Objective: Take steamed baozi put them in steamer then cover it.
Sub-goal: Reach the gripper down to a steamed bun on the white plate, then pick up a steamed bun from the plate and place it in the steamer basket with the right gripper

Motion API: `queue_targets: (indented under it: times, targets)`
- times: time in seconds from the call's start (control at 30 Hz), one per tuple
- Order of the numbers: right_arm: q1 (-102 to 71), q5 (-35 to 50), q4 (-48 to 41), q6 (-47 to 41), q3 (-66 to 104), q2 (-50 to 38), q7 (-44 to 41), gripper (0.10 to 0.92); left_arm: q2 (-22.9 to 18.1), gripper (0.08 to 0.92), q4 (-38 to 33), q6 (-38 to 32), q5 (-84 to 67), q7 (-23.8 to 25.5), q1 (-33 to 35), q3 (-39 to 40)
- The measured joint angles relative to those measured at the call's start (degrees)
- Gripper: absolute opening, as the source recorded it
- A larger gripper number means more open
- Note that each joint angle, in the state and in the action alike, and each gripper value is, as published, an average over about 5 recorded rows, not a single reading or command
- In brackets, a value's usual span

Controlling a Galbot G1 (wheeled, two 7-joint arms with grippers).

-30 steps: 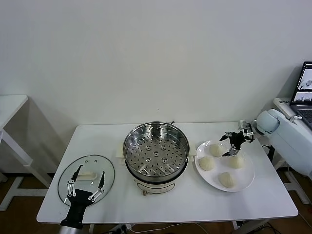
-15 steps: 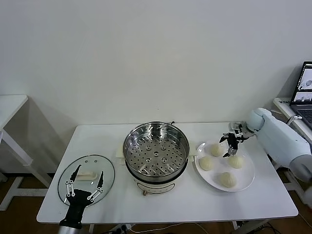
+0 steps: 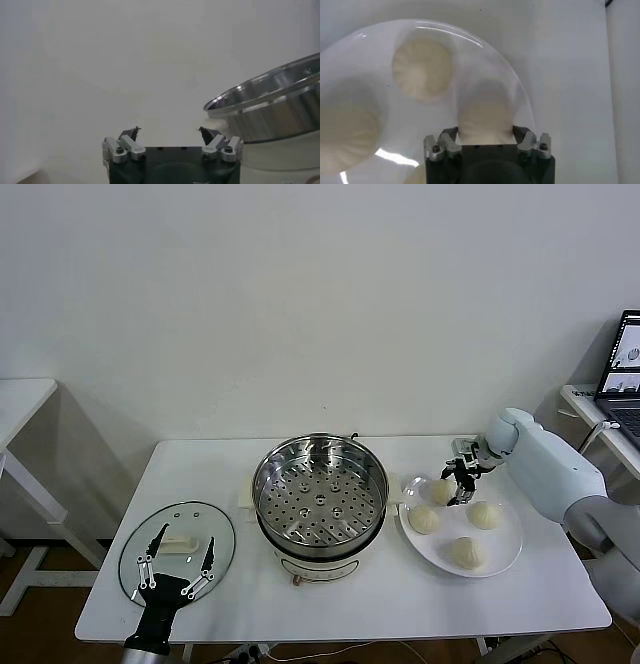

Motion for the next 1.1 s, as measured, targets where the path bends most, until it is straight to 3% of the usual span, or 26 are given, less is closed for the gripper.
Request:
queue_targets:
  times: [0.3, 0.7, 1.1]
  targets:
    - [1.9, 0.7, 3.1, 0.9, -1.9, -1.4, -1.1, 0.628, -0.1, 0.823, -0.1, -0.1, 0.0, -0.1, -0.1, -0.1]
    - [14.5, 4.8, 18.6, 12.8, -10.0, -3.8, -5.1, 0.636, 0.2, 0.823, -0.4, 0.0, 0.0, -0.1, -0.4, 0.5]
    - [26.9, 7.9, 32.3, 22.7, -19.4, 0.2, -6.9, 0.636, 0.2, 0.823, -0.8, -0.4, 0.0, -0.3, -0.7, 0.3]
